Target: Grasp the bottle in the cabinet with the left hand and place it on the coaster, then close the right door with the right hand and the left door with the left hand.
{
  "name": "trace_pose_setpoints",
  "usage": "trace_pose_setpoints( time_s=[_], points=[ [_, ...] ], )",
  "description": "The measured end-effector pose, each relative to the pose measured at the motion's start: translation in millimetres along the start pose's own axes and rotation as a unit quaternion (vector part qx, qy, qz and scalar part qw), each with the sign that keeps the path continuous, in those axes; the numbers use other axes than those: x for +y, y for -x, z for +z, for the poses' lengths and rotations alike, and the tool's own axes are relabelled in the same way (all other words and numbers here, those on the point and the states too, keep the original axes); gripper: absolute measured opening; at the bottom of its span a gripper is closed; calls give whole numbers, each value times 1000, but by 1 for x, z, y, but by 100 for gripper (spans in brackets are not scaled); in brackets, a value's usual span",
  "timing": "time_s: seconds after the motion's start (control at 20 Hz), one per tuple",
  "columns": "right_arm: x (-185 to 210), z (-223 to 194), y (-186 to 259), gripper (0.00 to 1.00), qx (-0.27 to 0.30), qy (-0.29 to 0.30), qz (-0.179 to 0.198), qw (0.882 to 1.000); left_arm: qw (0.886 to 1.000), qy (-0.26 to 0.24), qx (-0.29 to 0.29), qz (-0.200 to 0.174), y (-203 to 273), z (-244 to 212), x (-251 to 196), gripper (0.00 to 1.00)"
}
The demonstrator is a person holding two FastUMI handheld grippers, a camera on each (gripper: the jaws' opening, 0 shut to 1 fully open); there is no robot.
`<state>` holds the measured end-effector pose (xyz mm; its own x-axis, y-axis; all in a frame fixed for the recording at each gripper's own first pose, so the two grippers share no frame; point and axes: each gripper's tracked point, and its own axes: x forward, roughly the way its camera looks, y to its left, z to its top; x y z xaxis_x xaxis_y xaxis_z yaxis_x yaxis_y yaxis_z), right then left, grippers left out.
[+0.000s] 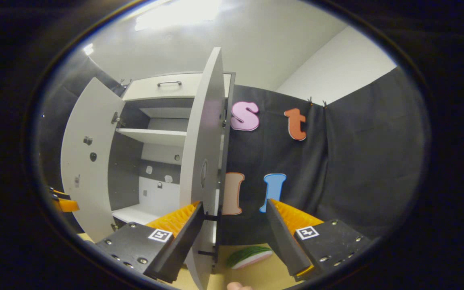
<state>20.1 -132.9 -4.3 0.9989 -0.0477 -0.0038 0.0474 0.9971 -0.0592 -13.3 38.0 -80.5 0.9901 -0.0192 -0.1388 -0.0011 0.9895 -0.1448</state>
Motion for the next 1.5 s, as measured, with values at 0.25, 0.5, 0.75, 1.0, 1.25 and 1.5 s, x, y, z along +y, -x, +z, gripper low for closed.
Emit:
trace_pose_setpoints(
  time_s=[0.25, 0.5, 0.75, 1.0, 1.25, 1.5],
  points=[
    [33, -3, -11, 96, 0, -25, 46, 999, 1000, -1, -7, 16, 8, 5, 11, 94],
    [50, -9, -24, 92, 2, -23, 57, 998, 999, 2, -14, 44, 20, 8, 33, 94],
    [62, -13, -31, 93, 6, -33, 68, 997, 998, 7, -18, 59, 22, 10, 41, 94],
    [70, -17, -33, 96, 10, -54, 75, 996, 999, 6, -16, 50, 27, 8, 36, 94],
    [78, -38, -30, 92, 44, -43, 92, 994, 998, 5, -18, 51, 29, 7, 39, 94],
    [90, -39, -39, 96, 41, -63, 110, 991, 997, 7, -10, 75, 36, 2, 55, 94]
  ],
)
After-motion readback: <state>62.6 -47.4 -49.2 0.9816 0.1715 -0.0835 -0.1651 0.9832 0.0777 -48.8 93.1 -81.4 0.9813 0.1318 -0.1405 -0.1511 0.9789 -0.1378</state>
